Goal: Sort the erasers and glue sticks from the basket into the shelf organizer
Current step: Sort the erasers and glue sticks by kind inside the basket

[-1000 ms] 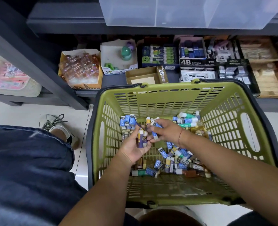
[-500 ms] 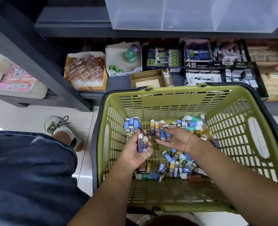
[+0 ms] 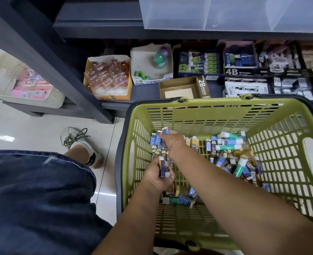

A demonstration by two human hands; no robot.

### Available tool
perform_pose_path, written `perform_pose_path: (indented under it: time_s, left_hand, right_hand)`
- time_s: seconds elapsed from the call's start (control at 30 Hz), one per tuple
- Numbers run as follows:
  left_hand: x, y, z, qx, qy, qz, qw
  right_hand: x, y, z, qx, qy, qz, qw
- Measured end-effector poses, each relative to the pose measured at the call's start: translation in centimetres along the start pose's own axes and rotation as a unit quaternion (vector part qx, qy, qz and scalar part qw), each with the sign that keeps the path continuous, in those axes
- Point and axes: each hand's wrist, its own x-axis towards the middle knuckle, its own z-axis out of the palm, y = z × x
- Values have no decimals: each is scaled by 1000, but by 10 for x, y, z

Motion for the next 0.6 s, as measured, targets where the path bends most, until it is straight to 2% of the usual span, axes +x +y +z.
perform_pose_path:
  time_s: [0.17, 0.3, 0.4, 0.47, 0.53, 0.6]
  left_hand:
    - [10, -1, 0, -27, -30, -2, 999]
    - [14, 0, 1, -30, -20, 0, 999]
    - [13, 0, 3, -31, -11, 7, 999]
    - [13, -1, 3, -39, -9, 9, 999]
    - [13, -1, 2, -40, -10, 7, 999]
    - [12, -1, 1, -34, -7, 7, 999]
  right_hand:
    - [-3, -2, 15, 37, 2, 14, 999]
    - [-4, -5, 9, 88, -35, 26, 995]
    - [-3, -1, 2, -82, 5, -51, 995]
    - [1, 4, -2, -199, 60, -111, 972]
    - [3, 5, -3, -244, 81, -125, 958]
    - [3, 3, -2, -240, 85, -112, 961]
